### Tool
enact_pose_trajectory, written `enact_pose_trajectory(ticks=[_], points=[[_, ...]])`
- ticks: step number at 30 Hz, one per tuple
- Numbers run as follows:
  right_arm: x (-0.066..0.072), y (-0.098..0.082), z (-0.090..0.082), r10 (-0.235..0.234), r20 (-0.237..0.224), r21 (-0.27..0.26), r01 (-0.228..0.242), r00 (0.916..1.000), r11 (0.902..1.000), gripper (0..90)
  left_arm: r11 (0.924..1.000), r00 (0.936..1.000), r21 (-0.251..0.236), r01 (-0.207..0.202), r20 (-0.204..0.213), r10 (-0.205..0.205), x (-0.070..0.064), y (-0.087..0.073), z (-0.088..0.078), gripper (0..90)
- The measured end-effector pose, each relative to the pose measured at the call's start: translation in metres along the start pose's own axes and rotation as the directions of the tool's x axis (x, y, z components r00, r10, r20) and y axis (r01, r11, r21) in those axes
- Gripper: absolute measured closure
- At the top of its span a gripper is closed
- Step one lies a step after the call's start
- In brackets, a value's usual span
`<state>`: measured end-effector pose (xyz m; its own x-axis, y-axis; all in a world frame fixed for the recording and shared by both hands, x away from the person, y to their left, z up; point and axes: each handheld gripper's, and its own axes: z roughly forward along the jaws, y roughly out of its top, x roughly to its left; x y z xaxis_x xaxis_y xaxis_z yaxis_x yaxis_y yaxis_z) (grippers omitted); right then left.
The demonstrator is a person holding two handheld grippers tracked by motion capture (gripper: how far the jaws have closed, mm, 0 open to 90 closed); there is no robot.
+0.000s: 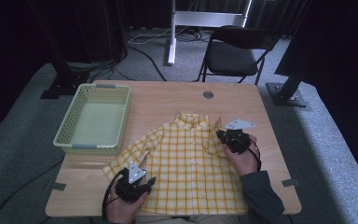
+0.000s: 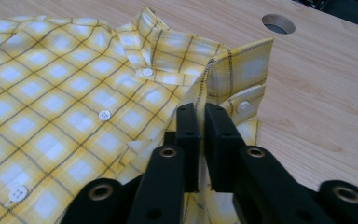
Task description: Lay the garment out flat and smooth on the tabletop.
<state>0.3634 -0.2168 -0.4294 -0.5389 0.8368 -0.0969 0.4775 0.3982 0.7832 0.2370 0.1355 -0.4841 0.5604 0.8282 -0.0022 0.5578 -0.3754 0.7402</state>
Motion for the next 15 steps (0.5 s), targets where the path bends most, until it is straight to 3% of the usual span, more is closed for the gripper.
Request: enact_pose_trajectory(ticks=[10, 15], points=[[0.002, -0.015, -0.005, -0.012, 0.024, 0.002, 0.012, 0.9996, 0.9999, 86.7, 1.0000, 1.0000, 0.000, 0.002, 0.002, -0.002, 0.000, 0.000, 0.000, 51.1], [0.002, -0.028, -0.012, 0.006, 0.041, 0.000, -0.006, 0.9991, 1.0000, 86.7, 1.0000, 1.0000, 0.001, 0.001, 0.002, -0.001, 0.000, 0.000, 0.000, 51.0]])
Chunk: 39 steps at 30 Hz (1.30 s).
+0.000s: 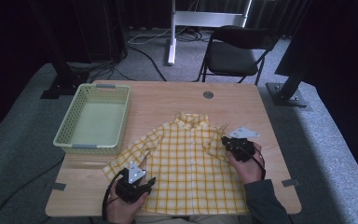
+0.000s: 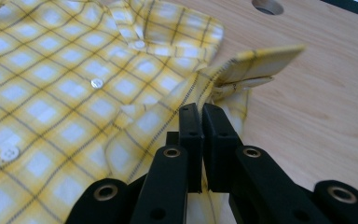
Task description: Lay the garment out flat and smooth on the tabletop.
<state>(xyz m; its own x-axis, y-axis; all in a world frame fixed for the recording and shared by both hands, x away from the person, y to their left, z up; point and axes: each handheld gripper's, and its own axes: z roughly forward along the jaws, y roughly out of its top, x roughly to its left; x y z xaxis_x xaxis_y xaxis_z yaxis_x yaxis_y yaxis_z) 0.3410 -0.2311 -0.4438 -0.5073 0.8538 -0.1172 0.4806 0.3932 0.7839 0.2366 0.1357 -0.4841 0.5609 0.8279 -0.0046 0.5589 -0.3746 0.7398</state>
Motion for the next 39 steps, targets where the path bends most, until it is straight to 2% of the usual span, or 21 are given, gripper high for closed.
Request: enact_pose_trajectory(ticks=[7, 15, 22, 26, 29, 33, 34, 35, 36, 37, 39], points=[[0.005, -0.027, -0.014, 0.008, 0.020, 0.005, -0.008, 0.9998, 1.0000, 86.5, 1.0000, 1.0000, 0.001, 0.002, 0.000, -0.002, -0.001, 0.000, 0.000, 50.9], [0.011, -0.043, -0.026, 0.017, 0.030, 0.016, -0.017, 0.9994, 0.9997, 86.6, 1.0000, 1.0000, 0.001, 0.001, 0.001, -0.001, -0.001, 0.000, 0.000, 50.8], [0.023, -0.058, -0.042, -0.004, 0.028, 0.027, 0.003, 0.9996, 0.9996, 86.1, 1.0000, 1.0000, 0.001, 0.001, 0.001, -0.001, -0.001, 0.000, 0.000, 50.6], [0.026, -0.061, -0.046, -0.014, 0.015, 0.036, 0.014, 0.9998, 0.9992, 85.1, 1.0000, 1.0000, 0.001, 0.001, 0.001, -0.001, -0.001, 0.000, 0.000, 50.5], [0.032, -0.066, -0.053, -0.020, -0.019, 0.043, 0.021, 0.9996, 0.9989, 78.1, 1.0000, 1.0000, 0.000, 0.001, 0.000, -0.001, -0.001, -0.001, -0.001, 50.3], [0.037, -0.069, -0.058, -0.026, -0.039, 0.042, 0.028, 0.9989, 0.9987, 75.3, 1.0000, 1.0000, 0.000, 0.001, 0.000, -0.001, -0.001, -0.001, -0.001, 50.3], [0.040, -0.070, -0.062, -0.026, -0.066, 0.033, 0.028, 0.9975, 0.9991, 73.3, 1.0000, 1.0000, 0.000, 0.000, 0.000, 0.000, -0.001, -0.001, -0.001, 50.3], [0.040, -0.070, -0.062, -0.026, -0.066, 0.033, 0.028, 0.9975, 0.9991, 73.3, 1.0000, 1.0000, 0.001, 0.000, 0.000, 0.000, -0.001, -0.001, -0.001, 50.3], [0.041, -0.069, -0.064, -0.018, -0.089, 0.022, 0.020, 0.9959, 0.9996, 72.8, 1.0000, 1.0000, 0.000, 0.000, 0.000, 0.000, -0.001, -0.001, -0.001, 50.3], [0.042, -0.067, -0.066, -0.022, -0.095, -0.002, 0.022, 0.9952, 0.9998, 71.0, 1.0000, 1.0000, 0.000, 0.000, 0.000, 0.000, -0.001, -0.001, -0.001, 50.3], [0.039, -0.063, -0.066, -0.023, -0.078, -0.010, 0.022, 0.9967, 0.9997, 70.3, 1.0000, 1.0000, 0.000, 0.000, 0.000, 0.000, -0.001, -0.001, -0.001, 50.3]])
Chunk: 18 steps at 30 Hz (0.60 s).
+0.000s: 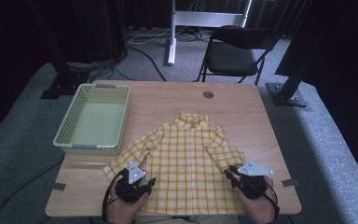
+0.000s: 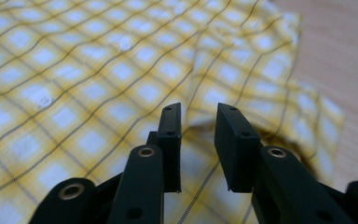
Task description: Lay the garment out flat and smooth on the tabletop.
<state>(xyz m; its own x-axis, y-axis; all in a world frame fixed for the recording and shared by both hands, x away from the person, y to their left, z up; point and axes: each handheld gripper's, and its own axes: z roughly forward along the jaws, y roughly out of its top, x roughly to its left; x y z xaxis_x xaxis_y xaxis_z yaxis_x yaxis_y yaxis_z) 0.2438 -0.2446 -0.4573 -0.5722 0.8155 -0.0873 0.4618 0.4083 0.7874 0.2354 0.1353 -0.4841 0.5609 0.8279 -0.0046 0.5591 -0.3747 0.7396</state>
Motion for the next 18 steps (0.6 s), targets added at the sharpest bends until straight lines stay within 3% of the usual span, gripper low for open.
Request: enact_pose_trajectory(ticks=[2, 5, 10, 15, 18], points=[[-0.003, 0.002, 0.001, 0.006, 0.007, -0.001, -0.006, 1.0000, 1.0000, 70.4, 1.0000, 1.0000, 0.000, 0.000, 0.000, 0.000, 0.000, 0.000, 0.000, 50.2], [-0.019, 0.009, 0.011, 0.016, 0.038, -0.007, -0.016, 0.9991, 0.9998, 72.9, 1.0000, 1.0000, -0.001, 0.003, 0.002, -0.003, 0.000, 0.000, 0.000, 50.1], [-0.037, 0.019, 0.032, -0.003, 0.084, 0.034, 0.000, 0.9965, 0.9994, 76.3, 1.0000, 1.0000, -0.001, 0.004, 0.004, -0.004, 0.000, 0.000, 0.000, 50.0], [-0.051, 0.028, 0.045, -0.008, 0.089, 0.053, 0.003, 0.9960, 0.9986, 76.6, 1.0000, 1.0000, 0.000, 0.004, 0.003, -0.004, 0.000, 0.000, 0.000, 50.0], [-0.065, 0.029, 0.061, 0.005, 0.097, 0.096, -0.015, 0.9953, 0.9953, 78.7, 1.0000, 1.0000, -0.001, 0.005, 0.005, -0.005, 0.001, 0.000, 0.000, 49.9]])
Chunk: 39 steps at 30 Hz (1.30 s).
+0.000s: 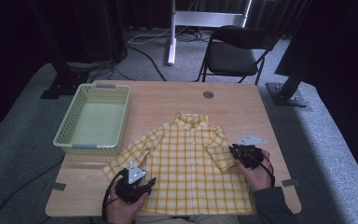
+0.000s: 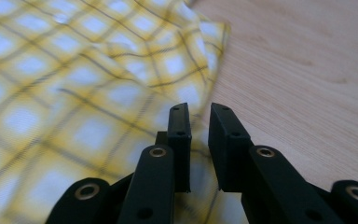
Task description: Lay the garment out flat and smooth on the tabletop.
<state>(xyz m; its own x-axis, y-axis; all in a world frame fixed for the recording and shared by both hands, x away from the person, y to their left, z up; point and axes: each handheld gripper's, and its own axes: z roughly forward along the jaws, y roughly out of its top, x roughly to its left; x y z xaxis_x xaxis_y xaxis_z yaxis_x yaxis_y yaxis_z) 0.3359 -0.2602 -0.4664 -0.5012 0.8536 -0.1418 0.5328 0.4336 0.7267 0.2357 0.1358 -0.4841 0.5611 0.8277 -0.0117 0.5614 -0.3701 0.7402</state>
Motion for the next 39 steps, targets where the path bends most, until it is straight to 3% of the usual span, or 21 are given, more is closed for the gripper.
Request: enact_pose_trajectory(ticks=[5, 9, 23, 27, 29, 31, 39], points=[[-0.003, -0.006, 0.010, 0.033, 0.003, 0.025, -0.033, 0.9994, 0.9991, 80.4, 1.0000, 1.0000, 0.000, 0.001, 0.001, -0.001, 0.000, 0.000, 0.000, 49.8], [-0.002, -0.010, 0.004, 0.053, 0.042, 0.046, -0.055, 0.9977, 0.9975, 81.9, 1.0000, 1.0000, 0.000, -0.001, 0.000, 0.001, 0.000, 0.000, 0.000, 49.6], [-0.001, -0.035, -0.025, 0.113, 0.066, 0.076, -0.118, 0.9914, 0.9901, 81.2, 1.0000, 1.0000, -0.001, -0.001, 0.000, 0.001, 0.000, 0.000, 0.000, 49.4], [-0.001, -0.033, -0.028, 0.118, 0.067, 0.069, -0.122, 0.9908, 0.9901, 73.8, 1.0000, 1.0000, 0.000, -0.001, 0.000, 0.001, -0.001, 0.000, 0.000, 49.4], [-0.003, -0.031, -0.028, 0.120, 0.063, 0.046, -0.123, 0.9908, 0.9913, 69.0, 1.0000, 1.0000, 0.000, -0.001, 0.000, 0.001, -0.001, 0.000, 0.000, 49.4], [-0.005, -0.029, -0.026, 0.125, 0.026, 0.014, -0.125, 0.9918, 0.9920, 66.8, 1.0000, 1.0000, 0.001, -0.001, 0.000, 0.001, -0.001, 0.000, 0.000, 49.4], [-0.010, -0.028, -0.010, 0.148, -0.052, 0.006, -0.148, 0.9876, 0.9890, 60.8, 1.0000, 1.0000, 0.001, -0.002, 0.000, 0.002, 0.000, 0.000, 0.000, 49.2]])
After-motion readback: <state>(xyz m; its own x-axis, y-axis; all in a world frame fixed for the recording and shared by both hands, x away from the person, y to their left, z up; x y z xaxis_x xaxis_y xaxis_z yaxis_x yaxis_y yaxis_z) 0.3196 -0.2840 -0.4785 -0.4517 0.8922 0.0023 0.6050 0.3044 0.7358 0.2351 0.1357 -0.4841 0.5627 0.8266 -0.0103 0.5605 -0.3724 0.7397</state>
